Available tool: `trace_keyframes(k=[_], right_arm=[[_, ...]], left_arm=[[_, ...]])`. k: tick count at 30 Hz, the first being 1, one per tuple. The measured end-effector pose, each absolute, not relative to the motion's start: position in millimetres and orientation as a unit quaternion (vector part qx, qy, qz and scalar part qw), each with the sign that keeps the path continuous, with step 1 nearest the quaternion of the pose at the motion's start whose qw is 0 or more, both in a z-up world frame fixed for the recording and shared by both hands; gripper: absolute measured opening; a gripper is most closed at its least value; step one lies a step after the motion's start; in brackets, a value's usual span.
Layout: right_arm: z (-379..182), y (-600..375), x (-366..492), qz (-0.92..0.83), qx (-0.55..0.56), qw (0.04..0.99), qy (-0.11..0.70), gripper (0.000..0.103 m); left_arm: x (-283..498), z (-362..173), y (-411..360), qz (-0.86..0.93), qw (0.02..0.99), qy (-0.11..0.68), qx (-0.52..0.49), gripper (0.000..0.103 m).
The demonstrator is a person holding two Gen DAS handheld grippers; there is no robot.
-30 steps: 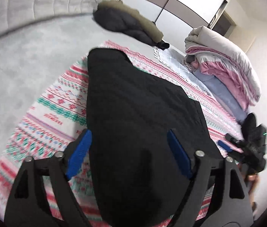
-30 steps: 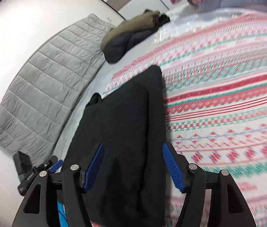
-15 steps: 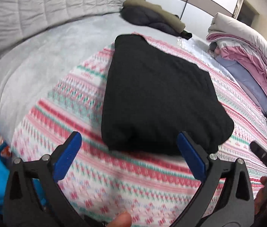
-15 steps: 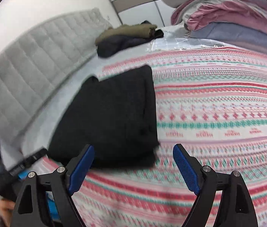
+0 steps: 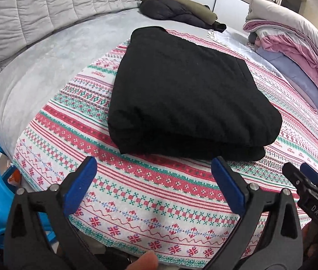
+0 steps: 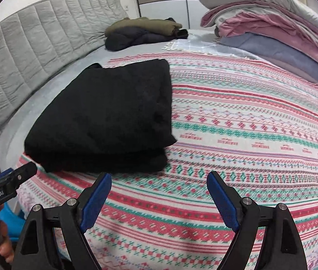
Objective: Fold large clothes
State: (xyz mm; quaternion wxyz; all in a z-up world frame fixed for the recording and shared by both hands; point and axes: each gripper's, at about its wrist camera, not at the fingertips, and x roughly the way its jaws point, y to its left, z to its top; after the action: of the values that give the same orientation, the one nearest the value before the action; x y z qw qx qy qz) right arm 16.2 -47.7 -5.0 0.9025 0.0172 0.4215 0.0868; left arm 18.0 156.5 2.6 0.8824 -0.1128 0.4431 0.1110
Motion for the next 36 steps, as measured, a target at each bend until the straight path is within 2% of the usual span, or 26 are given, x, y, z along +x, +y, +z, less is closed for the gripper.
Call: trace_keyframes(k=[36], right_arm=[[-23.3,-25.2,29.5,0.092,-0.026,0.895,0.437,0.088]], left_arm=[[21.0,-4.6,152.2,0.123,0.879,0.451,-0.094,0.101]])
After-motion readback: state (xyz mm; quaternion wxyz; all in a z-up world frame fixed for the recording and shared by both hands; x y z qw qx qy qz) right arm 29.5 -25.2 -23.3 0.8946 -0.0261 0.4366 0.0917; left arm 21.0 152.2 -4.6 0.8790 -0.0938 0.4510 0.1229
